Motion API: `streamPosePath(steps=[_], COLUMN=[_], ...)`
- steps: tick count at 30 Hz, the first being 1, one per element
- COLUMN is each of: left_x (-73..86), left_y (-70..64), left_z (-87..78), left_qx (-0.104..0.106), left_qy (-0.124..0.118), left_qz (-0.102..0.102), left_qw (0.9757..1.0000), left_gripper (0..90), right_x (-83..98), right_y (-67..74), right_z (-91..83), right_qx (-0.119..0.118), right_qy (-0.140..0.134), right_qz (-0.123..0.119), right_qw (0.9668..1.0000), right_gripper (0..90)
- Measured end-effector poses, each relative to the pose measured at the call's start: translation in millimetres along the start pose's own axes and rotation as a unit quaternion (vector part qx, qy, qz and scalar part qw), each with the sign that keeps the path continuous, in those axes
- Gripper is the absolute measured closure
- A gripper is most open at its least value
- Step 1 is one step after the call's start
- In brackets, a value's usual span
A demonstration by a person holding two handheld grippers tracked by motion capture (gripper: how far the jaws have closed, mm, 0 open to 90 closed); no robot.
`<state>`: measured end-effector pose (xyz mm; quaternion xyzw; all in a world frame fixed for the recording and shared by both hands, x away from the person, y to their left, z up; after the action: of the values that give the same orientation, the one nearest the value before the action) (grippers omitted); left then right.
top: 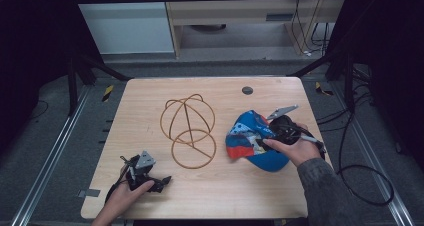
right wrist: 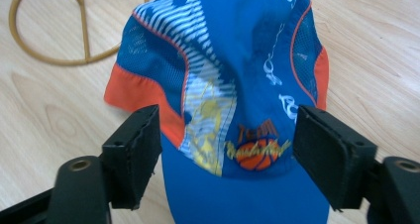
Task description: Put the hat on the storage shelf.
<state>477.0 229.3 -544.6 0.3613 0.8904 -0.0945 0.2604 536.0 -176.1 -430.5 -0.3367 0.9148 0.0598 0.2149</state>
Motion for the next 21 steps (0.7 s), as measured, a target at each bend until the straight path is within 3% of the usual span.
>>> streamPosePath(steps=[3, 4, 9, 12, 16, 18, 20, 21], left_x=[0.0, 0.0, 0.1, 0.0, 0.0, 0.0, 0.0, 0.0], left_y=[-0.1, -0.1, -0.2, -0.2, -0.3, -0.3, -0.3, -0.3], left_z=[0.0, 0.0, 0.0, 0.0, 0.0, 0.0, 0.0, 0.0], left_qx=[0.0, 0.0, 0.0, 0.0, -0.001, -0.001, -0.001, -0.001], left_qy=[0.0, 0.0, 0.0, 0.0, 0.0, 0.0, 0.0, 0.0], left_qz=[0.0, 0.0, 0.0, 0.0, -0.001, -0.001, -0.001, -0.001], left_qw=[1.0, 1.0, 1.0, 1.0, 1.0, 1.0, 1.0, 1.0], left_gripper=[0.0, 0.0, 0.0, 0.0, 0.0, 0.0, 0.0, 0.0], right_x=[-4.1, -5.9, -8.5, -10.9, -13.2, -13.5, -14.3, -14.4], right_y=[-5.0, -10.2, -15.5, -17.5, -17.1, -17.6, -17.9, -17.2], right_z=[6.3, 15.6, 29.4, 34.0, 38.5, 39.2, 41.1, 41.1], right_qx=[-0.004, -0.01, -0.026, -0.025, -0.03, -0.033, -0.042, -0.045], right_qy=[0.011, 0.026, 0.04, 0.046, 0.056, 0.056, 0.053, 0.053], right_qz=[0.005, 0.006, 0.02, 0.014, 0.008, 0.009, 0.008, 0.009], right_qw=[0.9999, 0.9996, 0.9987, 0.9985, 0.9979, 0.9978, 0.9977, 0.9976], right_gripper=[32.3, 37.7, 40.4, 41.2, 56.4, 59.1, 77.2, 81.6])
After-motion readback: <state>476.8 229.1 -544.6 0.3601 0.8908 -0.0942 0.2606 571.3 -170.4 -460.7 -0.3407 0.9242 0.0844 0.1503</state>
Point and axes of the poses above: each handheld gripper's, and its own axes: z roughly forward along the jaws, x roughly out of its underside, y roughly to its left, the point moved 5 cm from there along z, roughly forward along the jaws, and after that the axes turned 13 degrees about y, right-handed, at the moved point
